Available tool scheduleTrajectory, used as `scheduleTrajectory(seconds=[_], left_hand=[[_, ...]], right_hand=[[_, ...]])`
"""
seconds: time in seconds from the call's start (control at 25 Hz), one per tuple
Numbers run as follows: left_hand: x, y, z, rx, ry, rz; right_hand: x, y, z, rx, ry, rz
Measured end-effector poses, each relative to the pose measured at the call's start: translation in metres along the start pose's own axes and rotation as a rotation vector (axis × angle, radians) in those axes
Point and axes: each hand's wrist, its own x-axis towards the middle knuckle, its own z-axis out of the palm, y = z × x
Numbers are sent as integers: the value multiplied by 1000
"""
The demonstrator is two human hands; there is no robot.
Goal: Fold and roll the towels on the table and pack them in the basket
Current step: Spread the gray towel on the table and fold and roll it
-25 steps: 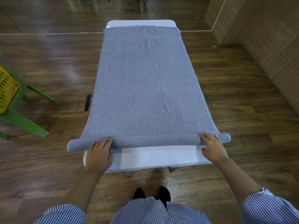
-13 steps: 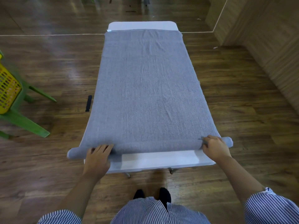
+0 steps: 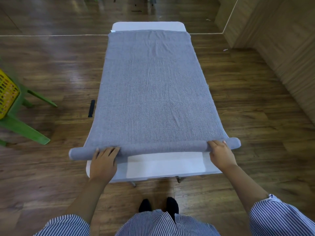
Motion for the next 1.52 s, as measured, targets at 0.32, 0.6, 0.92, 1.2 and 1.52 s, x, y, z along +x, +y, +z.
scheduleTrajectory(seconds=[0.32, 0.6, 0.92, 1.2, 1.52], left_hand=[[-12, -7, -3, 4, 47, 70], [-5, -4, 3, -45, 58, 40], [-1, -2, 1, -30, 53, 17], [-7, -8, -1, 16, 111, 93], [-5, -2, 9, -26, 83, 15]], right_hand=[[-7, 7, 6, -22, 73, -45], [-7, 7, 10, 28, 113, -45], [-4, 5, 4, 46, 35, -5], [-3, 6, -1, -26, 108, -52], [-6, 7, 15, 29, 55, -50]])
